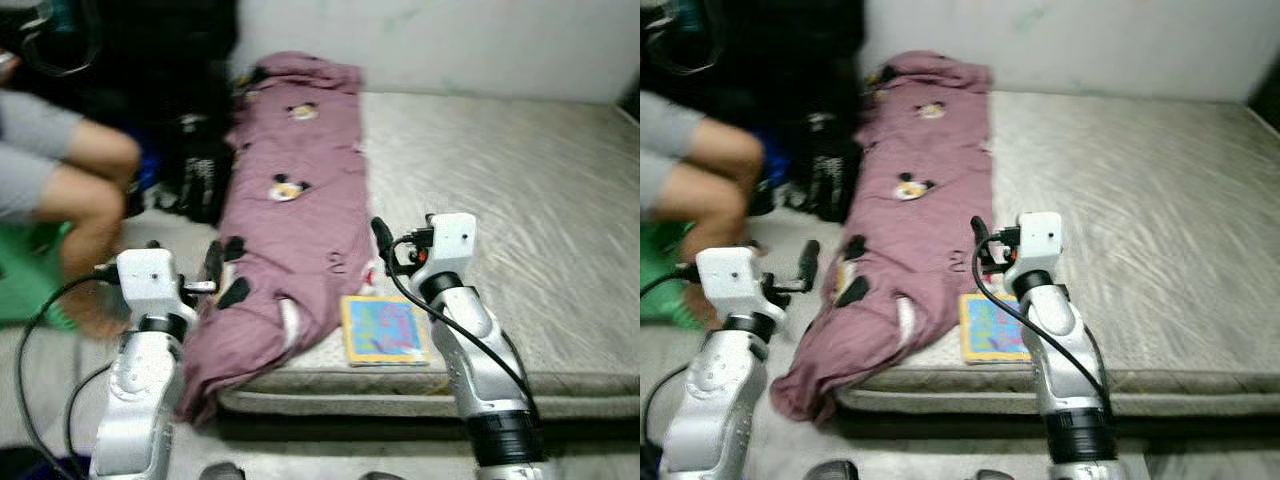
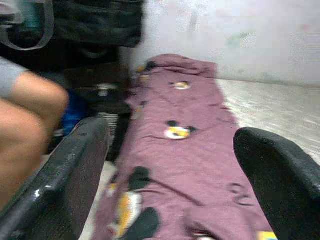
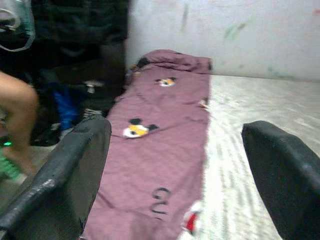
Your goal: Clean up the room
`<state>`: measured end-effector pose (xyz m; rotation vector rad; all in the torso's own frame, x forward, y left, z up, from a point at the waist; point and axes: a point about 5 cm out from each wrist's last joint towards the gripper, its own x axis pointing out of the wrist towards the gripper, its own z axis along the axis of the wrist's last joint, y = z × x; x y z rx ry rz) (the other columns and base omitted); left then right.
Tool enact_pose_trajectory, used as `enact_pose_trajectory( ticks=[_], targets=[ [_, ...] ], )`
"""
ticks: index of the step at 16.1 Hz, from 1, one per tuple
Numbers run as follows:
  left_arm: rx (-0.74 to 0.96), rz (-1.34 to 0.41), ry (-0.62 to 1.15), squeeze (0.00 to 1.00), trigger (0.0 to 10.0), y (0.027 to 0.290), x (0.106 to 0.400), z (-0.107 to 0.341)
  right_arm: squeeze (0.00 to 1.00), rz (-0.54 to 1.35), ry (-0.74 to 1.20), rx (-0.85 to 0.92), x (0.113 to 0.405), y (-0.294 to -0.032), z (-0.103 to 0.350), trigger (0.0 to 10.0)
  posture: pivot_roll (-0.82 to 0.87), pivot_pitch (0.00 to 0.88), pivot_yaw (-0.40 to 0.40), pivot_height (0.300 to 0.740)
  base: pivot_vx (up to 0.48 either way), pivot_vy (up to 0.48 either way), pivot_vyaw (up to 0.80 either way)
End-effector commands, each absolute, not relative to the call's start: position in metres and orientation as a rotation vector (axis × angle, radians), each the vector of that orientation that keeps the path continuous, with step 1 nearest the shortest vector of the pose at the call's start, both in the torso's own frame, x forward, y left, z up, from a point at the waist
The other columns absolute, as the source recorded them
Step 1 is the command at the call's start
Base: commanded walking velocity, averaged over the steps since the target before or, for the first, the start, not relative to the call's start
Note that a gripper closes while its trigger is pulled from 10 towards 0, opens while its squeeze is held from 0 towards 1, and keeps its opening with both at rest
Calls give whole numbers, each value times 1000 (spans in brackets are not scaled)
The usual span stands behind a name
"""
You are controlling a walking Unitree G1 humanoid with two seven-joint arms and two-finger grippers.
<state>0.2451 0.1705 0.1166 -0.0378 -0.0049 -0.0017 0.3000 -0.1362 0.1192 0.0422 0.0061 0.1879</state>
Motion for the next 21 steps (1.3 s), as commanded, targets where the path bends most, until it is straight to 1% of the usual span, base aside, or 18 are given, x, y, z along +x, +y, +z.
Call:
enact_pose_trajectory(
  ticks=[1,9,21],
  targets=[
    [-30,-5,-8,0,10000,172,246,117,0,188,9,45,302,-136,120,10000,-44,0,-53,740,0,-326,0],
    [-35,-7,-9,0,10000,170,247,116,0,195,11,39,303,-136,118,10000,-45,0,-58,740,0,-289,0],
    [-95,-54,-54,0,10000,164,247,119,0,201,10,26,305,-138,118,10000,-52,0,-68,740,0,0,0]
  ],
)
